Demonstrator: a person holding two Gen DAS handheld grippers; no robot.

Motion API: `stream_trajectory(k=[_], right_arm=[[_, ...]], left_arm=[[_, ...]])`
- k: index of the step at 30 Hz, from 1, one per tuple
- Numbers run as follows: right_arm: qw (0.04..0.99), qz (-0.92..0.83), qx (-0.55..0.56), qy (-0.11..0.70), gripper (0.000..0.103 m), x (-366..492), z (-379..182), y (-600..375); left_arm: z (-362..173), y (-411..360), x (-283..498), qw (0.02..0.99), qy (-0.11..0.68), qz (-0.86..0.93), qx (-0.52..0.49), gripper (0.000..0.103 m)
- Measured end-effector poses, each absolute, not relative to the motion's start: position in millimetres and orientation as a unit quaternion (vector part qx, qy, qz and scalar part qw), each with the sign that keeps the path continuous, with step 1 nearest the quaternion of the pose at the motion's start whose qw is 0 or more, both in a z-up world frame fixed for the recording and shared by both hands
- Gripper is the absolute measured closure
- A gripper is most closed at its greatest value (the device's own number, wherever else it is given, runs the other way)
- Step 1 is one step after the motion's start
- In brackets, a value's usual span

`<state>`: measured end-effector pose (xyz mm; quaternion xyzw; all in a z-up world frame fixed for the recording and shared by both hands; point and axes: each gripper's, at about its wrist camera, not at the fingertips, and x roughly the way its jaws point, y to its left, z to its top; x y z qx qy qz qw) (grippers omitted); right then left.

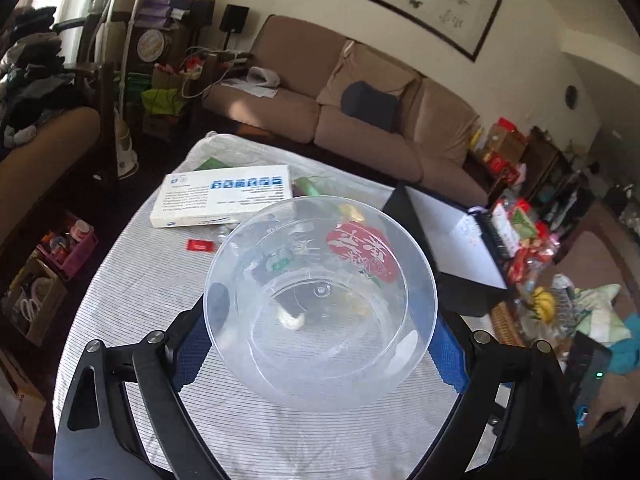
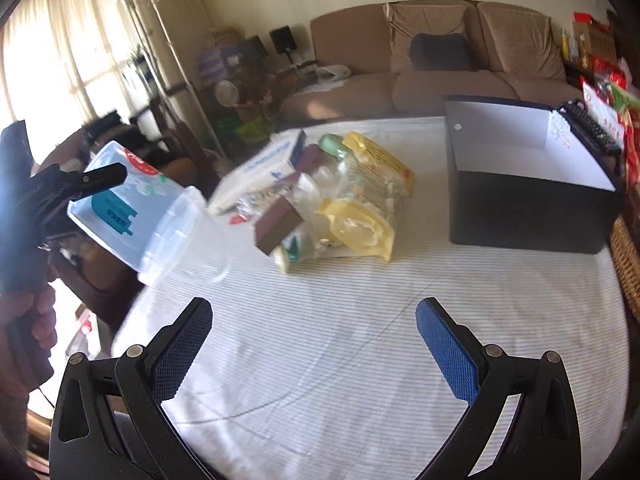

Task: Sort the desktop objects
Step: 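Lift the clear tub with the left gripper and carry it over the black box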

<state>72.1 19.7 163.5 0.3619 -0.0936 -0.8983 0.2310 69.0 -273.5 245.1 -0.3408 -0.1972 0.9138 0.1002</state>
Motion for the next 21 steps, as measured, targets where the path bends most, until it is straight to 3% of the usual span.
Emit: stream_trajectory(k=[10, 21], right_arm=[[0.319, -0.861, 0.319, -0.236, 0.000, 117, 192, 80], [0.265, -0.882, 0.318, -0.227, 0.000, 137, 178, 136]], left_arm=[[281, -238, 112, 0.230, -0.324, 0.857, -0.329, 0.012], [281, -169, 120, 0.268, -0.306, 0.847, -0.343, 0.012]])
